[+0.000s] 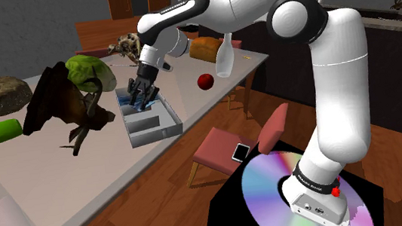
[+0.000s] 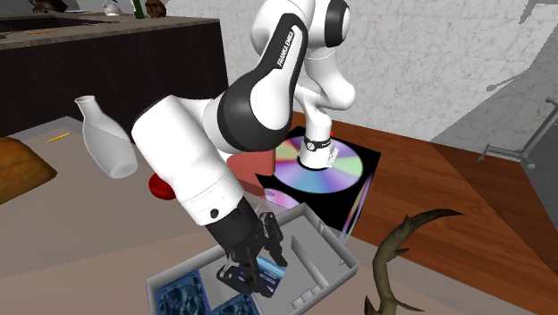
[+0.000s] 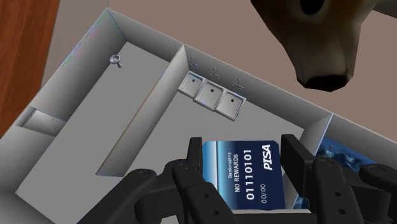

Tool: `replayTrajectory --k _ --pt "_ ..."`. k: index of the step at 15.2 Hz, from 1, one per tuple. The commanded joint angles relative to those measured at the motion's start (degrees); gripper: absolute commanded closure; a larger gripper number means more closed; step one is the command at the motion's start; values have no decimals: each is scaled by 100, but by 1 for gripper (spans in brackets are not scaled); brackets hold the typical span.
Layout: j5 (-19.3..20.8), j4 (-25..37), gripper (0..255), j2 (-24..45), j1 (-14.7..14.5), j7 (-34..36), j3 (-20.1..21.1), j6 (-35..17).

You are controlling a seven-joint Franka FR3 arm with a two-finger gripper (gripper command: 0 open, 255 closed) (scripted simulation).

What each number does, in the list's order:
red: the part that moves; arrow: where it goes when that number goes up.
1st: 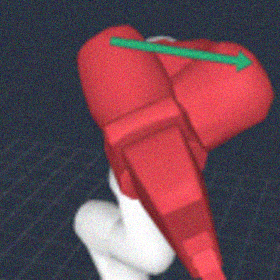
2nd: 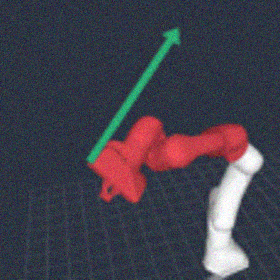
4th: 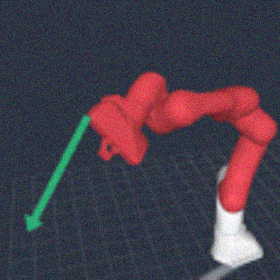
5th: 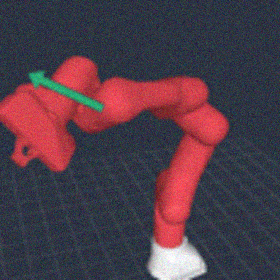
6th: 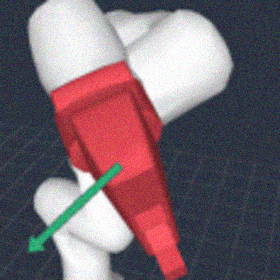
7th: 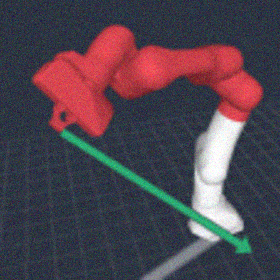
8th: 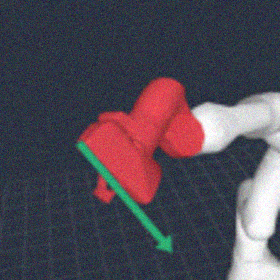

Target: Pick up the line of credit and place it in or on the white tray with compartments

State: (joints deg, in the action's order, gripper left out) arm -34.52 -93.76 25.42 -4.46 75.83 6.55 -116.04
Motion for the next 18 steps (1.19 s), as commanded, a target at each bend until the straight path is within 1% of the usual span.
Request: replayTrajectory --k 1,3,4,9,13,18 --pt "-1 -1 255 -1 1 -2 0 -4" --pt "-1 -1 255 -1 1 -2 0 -4" --pt "-1 0 0 0 1 -2 0 -4" --pt "-1 -1 0 -1 1 -2 0 -4" --pt "95 300 0 -212 197 67 -99 581" --pt "95 300 0 -212 197 67 -99 581"
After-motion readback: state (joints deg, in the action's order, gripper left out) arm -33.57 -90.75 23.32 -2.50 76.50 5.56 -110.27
